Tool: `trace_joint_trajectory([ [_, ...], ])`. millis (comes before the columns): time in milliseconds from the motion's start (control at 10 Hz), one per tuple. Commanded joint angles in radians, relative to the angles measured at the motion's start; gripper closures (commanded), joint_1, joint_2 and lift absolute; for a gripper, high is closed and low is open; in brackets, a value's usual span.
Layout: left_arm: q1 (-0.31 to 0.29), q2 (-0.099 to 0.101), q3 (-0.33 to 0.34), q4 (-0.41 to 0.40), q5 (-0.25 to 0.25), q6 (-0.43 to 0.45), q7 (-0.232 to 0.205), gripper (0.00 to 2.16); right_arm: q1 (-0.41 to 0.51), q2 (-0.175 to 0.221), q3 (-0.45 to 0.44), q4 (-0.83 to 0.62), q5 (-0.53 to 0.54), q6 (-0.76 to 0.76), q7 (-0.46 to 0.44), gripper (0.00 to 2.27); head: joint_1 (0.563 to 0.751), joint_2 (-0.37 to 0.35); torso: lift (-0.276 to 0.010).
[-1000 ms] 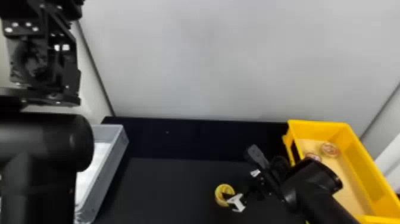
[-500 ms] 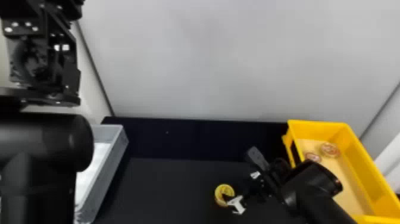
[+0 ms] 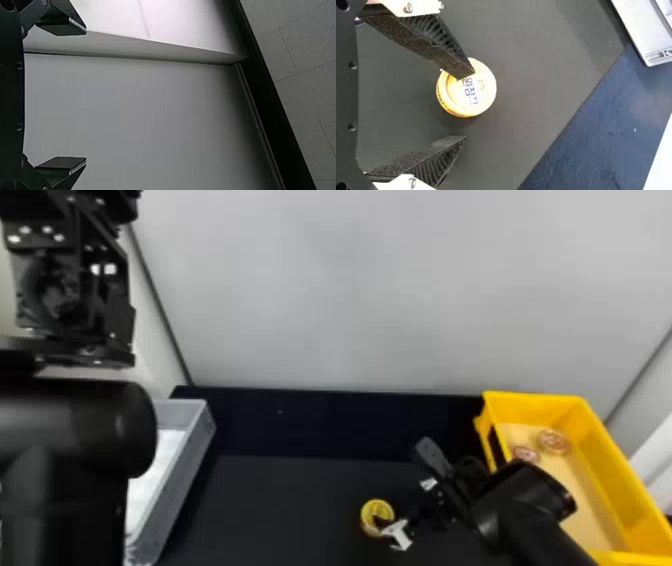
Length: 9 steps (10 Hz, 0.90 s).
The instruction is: Pick up the round yellow can and place it in the yellow rectangular box
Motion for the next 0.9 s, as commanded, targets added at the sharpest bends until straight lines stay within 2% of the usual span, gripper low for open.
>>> trace_joint_trajectory([
  [0, 0.003, -0.003, 0.001, -0.001, -0.002, 0.001, 0.0, 0.13, 0.003, -0.012, -0.008, -0.064, 0.013, 0.006, 0.006, 0.08, 0.663, 0.054, -0.01],
  [800, 0.001, -0.004, -0.003, -0.001, -0.002, 0.001, 0.0, 0.13, 0.0, -0.009, 0.046, -0.134, -0.034, -0.017, 0.012, 0.08, 0.663, 0.054, -0.01],
])
